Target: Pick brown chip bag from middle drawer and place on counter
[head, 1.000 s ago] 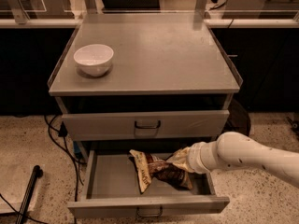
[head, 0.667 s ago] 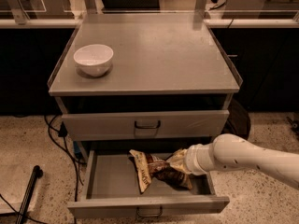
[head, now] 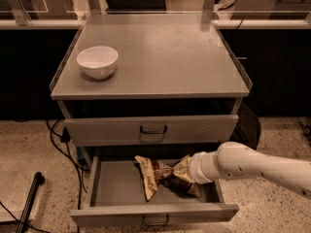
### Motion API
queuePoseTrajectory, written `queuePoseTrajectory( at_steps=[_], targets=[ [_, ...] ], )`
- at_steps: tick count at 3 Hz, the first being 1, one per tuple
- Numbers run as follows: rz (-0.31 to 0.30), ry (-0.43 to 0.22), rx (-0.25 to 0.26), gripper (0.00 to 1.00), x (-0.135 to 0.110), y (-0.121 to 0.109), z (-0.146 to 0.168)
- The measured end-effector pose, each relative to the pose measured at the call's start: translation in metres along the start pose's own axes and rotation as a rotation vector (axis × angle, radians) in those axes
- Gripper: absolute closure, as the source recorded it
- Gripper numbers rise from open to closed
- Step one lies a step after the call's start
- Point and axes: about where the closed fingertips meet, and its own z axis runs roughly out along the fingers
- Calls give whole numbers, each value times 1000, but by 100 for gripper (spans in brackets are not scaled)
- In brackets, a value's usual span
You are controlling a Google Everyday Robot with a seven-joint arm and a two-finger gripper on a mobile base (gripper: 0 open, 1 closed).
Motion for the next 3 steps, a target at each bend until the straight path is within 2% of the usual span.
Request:
queuePoseTrajectory(
  at_steps=[1,3],
  targets=[
    [-3,-3,-6,33,3,-1,9],
    [14,2,-18,31,13,-7,32]
  ],
)
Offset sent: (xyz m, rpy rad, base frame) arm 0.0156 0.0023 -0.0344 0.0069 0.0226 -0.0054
